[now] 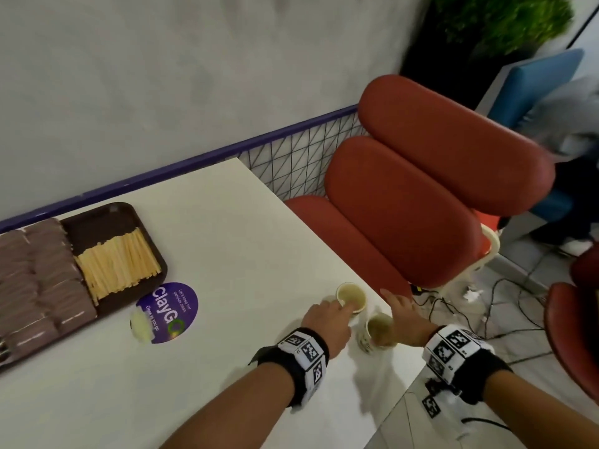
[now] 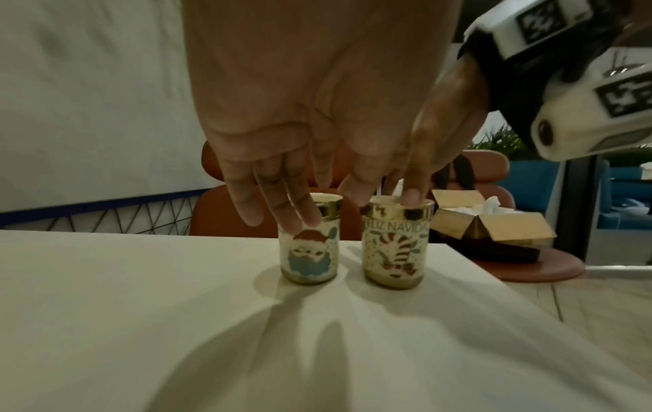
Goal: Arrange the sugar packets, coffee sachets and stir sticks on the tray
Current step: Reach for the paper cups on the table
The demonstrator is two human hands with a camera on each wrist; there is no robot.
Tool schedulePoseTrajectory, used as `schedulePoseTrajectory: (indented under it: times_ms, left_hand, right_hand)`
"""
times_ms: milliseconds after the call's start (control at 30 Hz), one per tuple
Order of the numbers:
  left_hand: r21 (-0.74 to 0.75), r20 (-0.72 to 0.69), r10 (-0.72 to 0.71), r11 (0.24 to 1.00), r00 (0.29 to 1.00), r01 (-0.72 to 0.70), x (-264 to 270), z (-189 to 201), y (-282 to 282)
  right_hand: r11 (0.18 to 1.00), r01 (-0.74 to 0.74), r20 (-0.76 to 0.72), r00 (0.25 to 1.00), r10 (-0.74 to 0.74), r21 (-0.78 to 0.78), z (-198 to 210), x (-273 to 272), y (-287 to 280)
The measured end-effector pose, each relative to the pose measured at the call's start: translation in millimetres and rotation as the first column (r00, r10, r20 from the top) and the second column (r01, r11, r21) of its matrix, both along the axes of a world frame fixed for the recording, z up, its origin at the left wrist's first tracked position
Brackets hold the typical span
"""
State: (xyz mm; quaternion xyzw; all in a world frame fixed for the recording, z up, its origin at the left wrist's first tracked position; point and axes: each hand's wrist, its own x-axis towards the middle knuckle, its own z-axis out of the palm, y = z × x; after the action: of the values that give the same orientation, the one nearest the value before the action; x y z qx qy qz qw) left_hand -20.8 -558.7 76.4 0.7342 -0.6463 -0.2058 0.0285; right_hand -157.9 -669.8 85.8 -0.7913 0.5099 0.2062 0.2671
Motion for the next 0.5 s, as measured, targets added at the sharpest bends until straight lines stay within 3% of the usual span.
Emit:
schedulePoseTrajectory:
  times_ms: [133,333,500]
  left_hand:
    - [0.075,0.042,-0.003,0.997,0.999,0.000,1,-3,-7]
    - [0.114,0.073,0.051,0.992,0.996,-0.059,17,-7,-10]
    - [0.132,0.014,0.169,0.977,0.986,-0.169,66,-5,14]
  right_hand:
    - [0.997,-0.022,0.034,0.999,0.019,0.071,-9,7,7]
    - [0.995,-0.094,0.051,0.994,0.095,-0.018,-13,26,3]
    - [0.972,-0.227,-0.013,0.974,0.227,-0.058,-6,64,-1]
